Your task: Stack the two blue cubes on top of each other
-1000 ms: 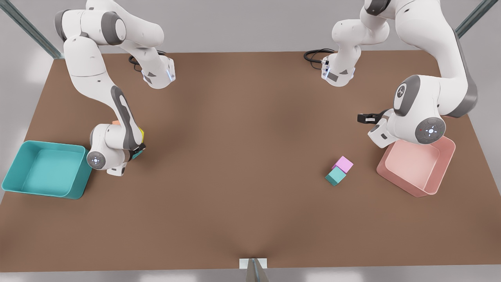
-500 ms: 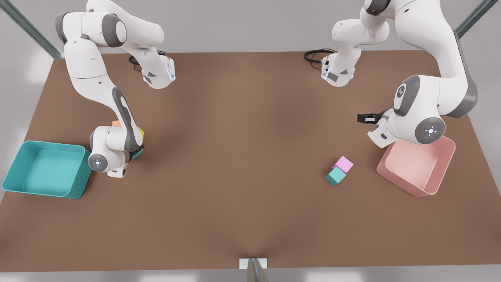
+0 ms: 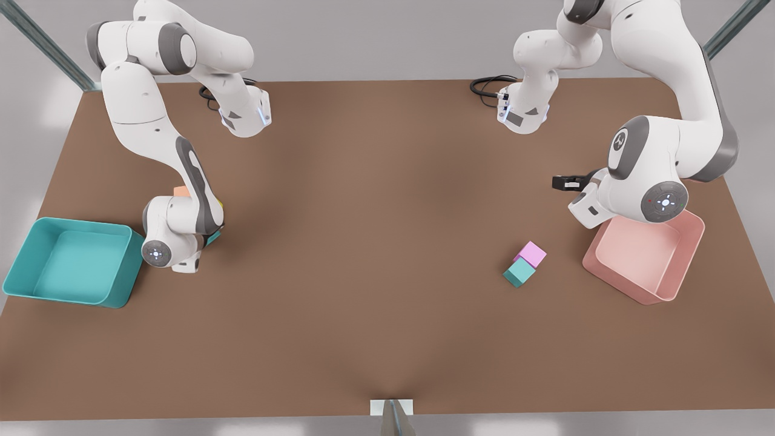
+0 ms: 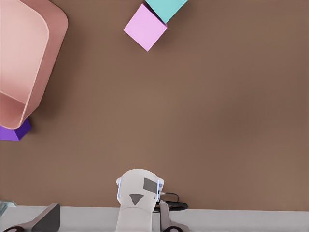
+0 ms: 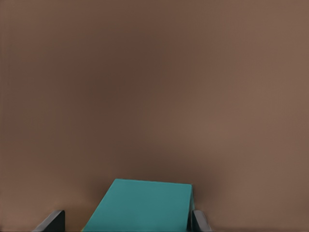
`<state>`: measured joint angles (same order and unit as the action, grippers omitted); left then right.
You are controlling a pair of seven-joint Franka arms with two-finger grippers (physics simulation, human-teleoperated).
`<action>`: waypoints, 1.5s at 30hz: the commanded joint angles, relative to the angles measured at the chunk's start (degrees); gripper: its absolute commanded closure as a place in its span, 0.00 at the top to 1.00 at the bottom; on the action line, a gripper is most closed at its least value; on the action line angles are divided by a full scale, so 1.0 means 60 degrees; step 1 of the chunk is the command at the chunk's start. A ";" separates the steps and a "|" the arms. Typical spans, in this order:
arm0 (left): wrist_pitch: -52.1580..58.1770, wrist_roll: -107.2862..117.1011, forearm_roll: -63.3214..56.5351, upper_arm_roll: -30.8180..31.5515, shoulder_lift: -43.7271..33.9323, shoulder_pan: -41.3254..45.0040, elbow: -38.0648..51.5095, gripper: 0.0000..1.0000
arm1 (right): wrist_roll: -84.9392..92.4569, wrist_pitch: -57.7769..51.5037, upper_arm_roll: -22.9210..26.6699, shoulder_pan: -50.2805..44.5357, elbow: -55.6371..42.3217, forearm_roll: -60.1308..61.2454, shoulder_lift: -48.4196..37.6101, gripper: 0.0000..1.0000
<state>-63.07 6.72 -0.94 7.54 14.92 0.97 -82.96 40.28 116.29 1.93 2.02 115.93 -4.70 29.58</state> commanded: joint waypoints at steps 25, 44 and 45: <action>-0.5669 0.6235 0.0055 -0.1109 0.0021 0.1375 -0.2381 1.00 | -0.3769 0.0494 -0.0044 -0.4071 -0.6385 0.5045 0.2833 0.71; -1.3512 2.4340 0.3219 -0.1389 0.0634 0.1523 -0.5478 1.00 | -0.2993 0.6810 -0.1142 -0.6475 -0.9507 0.5838 0.5705 0.73; -1.3527 2.4325 0.3219 -0.1388 0.0634 0.1509 -0.5479 1.00 | -0.2993 0.6810 -0.1142 -0.6475 -0.9566 0.5838 0.5705 0.74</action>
<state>-140.54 98.86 17.51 -0.78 18.80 10.04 -115.64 25.72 150.81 -4.78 -36.78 59.15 30.30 63.62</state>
